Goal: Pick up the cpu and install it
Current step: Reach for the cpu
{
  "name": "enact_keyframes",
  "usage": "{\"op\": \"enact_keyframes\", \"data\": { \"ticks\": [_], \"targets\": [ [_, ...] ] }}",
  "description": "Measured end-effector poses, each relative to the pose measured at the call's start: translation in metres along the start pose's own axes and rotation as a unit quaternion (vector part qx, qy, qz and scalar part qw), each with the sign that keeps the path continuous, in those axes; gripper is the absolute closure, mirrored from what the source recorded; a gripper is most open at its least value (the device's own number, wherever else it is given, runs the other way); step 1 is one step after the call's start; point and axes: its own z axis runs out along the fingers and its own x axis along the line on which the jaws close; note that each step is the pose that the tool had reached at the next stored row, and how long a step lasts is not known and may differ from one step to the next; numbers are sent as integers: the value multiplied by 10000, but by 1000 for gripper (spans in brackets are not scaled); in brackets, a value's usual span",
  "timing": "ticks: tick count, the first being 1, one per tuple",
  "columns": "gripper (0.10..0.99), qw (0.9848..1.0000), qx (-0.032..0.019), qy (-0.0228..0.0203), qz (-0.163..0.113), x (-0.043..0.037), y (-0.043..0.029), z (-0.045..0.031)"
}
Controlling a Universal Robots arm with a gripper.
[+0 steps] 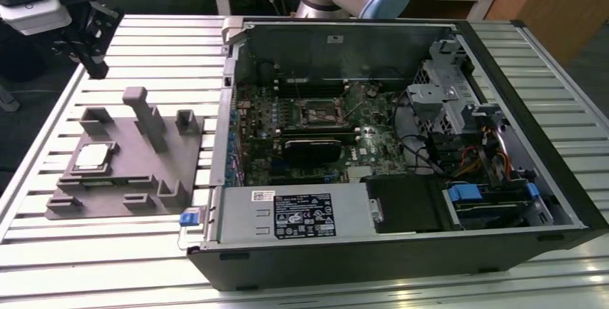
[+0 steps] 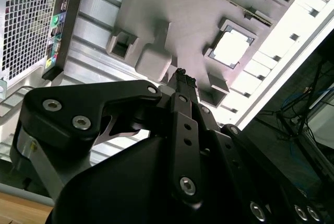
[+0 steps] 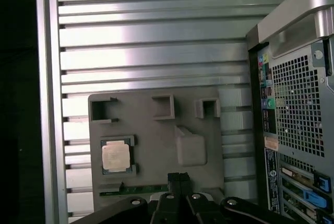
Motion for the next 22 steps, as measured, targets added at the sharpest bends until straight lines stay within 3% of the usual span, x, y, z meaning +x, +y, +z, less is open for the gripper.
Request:
{"op": "enact_keyframes", "data": {
  "ticks": [9, 22],
  "targets": [
    [980, 10000, 0, 1, 0, 68, 7, 96],
    [980, 10000, 0, 1, 0, 147, -7, 291]
  ]
}}
